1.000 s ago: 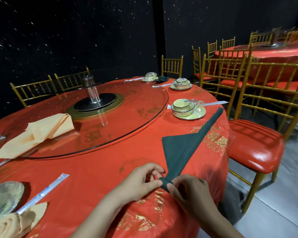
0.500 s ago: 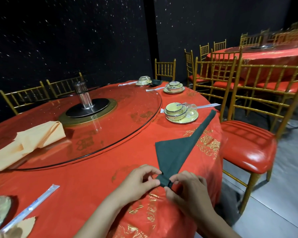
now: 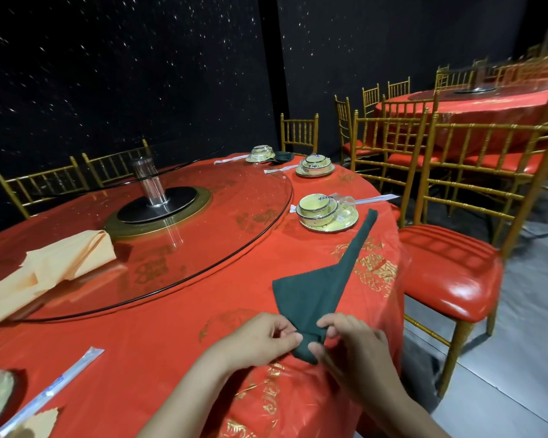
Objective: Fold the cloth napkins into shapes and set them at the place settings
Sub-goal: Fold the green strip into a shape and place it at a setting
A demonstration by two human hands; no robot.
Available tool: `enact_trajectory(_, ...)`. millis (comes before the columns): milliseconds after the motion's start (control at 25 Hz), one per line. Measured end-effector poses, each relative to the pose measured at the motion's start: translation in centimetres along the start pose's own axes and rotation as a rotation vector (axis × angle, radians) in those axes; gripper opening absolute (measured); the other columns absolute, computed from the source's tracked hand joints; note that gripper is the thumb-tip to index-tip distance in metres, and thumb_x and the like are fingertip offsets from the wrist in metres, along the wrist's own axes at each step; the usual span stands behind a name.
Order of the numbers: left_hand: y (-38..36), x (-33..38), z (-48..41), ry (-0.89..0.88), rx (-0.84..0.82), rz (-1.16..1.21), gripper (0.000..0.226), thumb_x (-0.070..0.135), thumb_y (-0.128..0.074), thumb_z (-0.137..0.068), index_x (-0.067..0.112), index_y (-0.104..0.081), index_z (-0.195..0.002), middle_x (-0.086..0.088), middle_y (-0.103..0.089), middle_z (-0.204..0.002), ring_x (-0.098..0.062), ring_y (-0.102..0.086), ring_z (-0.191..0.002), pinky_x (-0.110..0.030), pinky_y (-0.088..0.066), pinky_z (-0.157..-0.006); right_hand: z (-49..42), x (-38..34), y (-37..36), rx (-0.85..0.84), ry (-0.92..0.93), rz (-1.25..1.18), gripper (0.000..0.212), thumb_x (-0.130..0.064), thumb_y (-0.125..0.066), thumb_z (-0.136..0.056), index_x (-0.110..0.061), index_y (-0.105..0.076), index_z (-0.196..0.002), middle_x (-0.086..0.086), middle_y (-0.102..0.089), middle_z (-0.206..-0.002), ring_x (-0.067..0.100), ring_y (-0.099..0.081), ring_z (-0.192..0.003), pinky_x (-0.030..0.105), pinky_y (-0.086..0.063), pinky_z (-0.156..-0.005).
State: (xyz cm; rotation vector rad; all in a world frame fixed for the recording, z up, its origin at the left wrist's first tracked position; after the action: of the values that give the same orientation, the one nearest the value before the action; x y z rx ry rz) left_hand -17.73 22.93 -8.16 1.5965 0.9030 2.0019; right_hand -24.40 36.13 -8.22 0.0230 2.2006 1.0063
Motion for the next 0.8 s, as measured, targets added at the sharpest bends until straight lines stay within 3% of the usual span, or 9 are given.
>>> enact_trajectory(120, 0.4, -0.3, -1.1, 0.069, 0.054, 0.003, 0.011, 0.028, -0.06, -0.09, 0.02, -0.053, -0.089, 0.007, -0.055, -0.066, -0.004, -0.049, -0.053, -0.023, -0.041, -0.057, 0.4, -0.1, -0.8, -0.032, 0.044, 0.071, 0.041, -0.058, -0.054, -0.059, -0.04, -0.052, -0.096, -0.021, -0.055, -0.08, 0.0, -0.058, -0.076, 0.017, -0.034, -0.072)
enact_trajectory(200, 1.3, 0.2, -1.0, 0.021, 0.192, -0.051, 0.015, 0.032, -0.065, -0.086, 0.028, -0.052, -0.092, 0.01, -0.06, -0.077, 0.001, -0.054, -0.063, -0.02, -0.043, -0.065, 0.1, 0.7, -0.4, -0.021, -0.006, -0.002, 0.037, -0.056, -0.056, -0.059, -0.042, -0.054, -0.092, -0.022, -0.055, -0.078, -0.002, -0.055, -0.076, 0.016, -0.034, -0.076)
enact_trajectory(280, 1.5, 0.9, -0.6, -0.069, 0.25, -0.045, 0.02, 0.036, -0.069, -0.077, 0.039, -0.053, -0.089, 0.013, -0.061, -0.09, 0.004, -0.054, -0.081, -0.018, -0.042, -0.078, -0.6, 1.9, -0.3, -0.029, -0.077, -0.132, 0.026, -0.059, -0.057, -0.059, -0.046, -0.055, -0.082, -0.022, -0.055, -0.073, -0.003, -0.053, -0.073, 0.028, -0.043, -0.074)
enact_trajectory(360, 0.7, 0.8, -0.4, -0.096, 0.187, -0.021, 0.033, 0.032, -0.071, -0.071, 0.047, -0.053, -0.094, 0.017, -0.061, -0.097, 0.004, -0.054, -0.091, -0.019, -0.042, -0.087, -1.3, 2.7, -0.4, -0.045, -0.126, -0.208, 0.017, -0.06, -0.056, -0.059, -0.048, -0.054, -0.071, -0.021, -0.058, -0.07, -0.002, -0.052, -0.067, 0.035, -0.047, -0.074)
enact_trajectory(440, 0.3, 0.6, -0.4, -0.103, 0.194, -0.045, 0.038, 0.028, -0.07, -0.073, 0.05, -0.052, -0.098, 0.022, -0.059, -0.09, 0.005, -0.055, -0.089, -0.019, -0.043, -0.087, -1.8, 3.1, -0.3, -0.072, -0.147, -0.245, 0.018, -0.06, -0.054, -0.059, -0.042, -0.054, -0.062, -0.024, -0.059, -0.071, 0.0, -0.053, -0.063, 0.031, -0.046, -0.071)
enact_trajectory(520, -0.2, 0.8, -0.4, -0.108, 0.201, -0.004, 0.031, 0.031, -0.066, -0.073, 0.047, -0.057, -0.097, 0.027, -0.058, -0.079, 0.005, -0.054, -0.078, -0.015, -0.043, -0.08, -1.8, 3.1, 0.2, -0.118, -0.13, -0.266, 0.032, -0.058, -0.051, -0.064, -0.027, -0.057, -0.057, -0.015, -0.058, -0.065, 0.001, -0.051, -0.06, 0.031, -0.044, -0.065)
enact_trajectory(640, -1.5, 1.6, -0.7, -0.11, 0.111, 0.056, 0.018, 0.036, -0.061, -0.074, 0.037, -0.063, -0.092, 0.024, -0.056, -0.071, 0.002, -0.05, -0.067, -0.017, -0.042, -0.069, -1.1, 3.4, 0.9, -0.187, -0.09, -0.18, 0.035, -0.05, -0.056, -0.079, -0.017, -0.064, -0.07, -0.004, -0.061, -0.068, 0.007, -0.055, -0.062, 0.038, -0.047, -0.069)
enact_trajectory(720, -1.9, 2.1, -1.4, -0.108, 0.08, 0.057, 0.025, 0.04, -0.056, -0.072, 0.026, -0.065, -0.09, 0.016, -0.055, -0.073, -0.002, -0.048, -0.066, -0.021, -0.04, -0.066, -0.6, 3.6, 1.9, -0.096, -0.061, -0.186, 0.019, -0.055, -0.056, -0.078, -0.038, -0.063, -0.084, -0.017, -0.062, -0.081, -0.001, -0.056, -0.07, 0.034, -0.046, -0.077)
enact_trajectory(800, -1.8, 2.2, -2.4, -0.061, 0.066, 0.045, 0.026, 0.038, -0.054, -0.071, 0.02, -0.065, -0.085, 0.009, -0.053, -0.072, -0.004, -0.046, -0.063, -0.024, -0.039, -0.063, -0.1, 3.3, 2.2, -0.077, -0.004, -0.141, 0.031, -0.062, -0.057, -0.072, -0.052, -0.051, -0.1, -0.026, -0.059, -0.092, -0.008, -0.054, -0.085, 0.023, -0.036, -0.084)
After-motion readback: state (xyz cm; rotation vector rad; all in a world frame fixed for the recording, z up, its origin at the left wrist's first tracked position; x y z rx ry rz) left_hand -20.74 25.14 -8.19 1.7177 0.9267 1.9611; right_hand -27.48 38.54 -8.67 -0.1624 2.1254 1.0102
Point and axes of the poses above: each hand's wrist, its own z-axis away from the middle knuckle, its own y-axis out of the back of the hand, x = y × z, the point moved 8 cm from there along -z, towards the middle knuckle
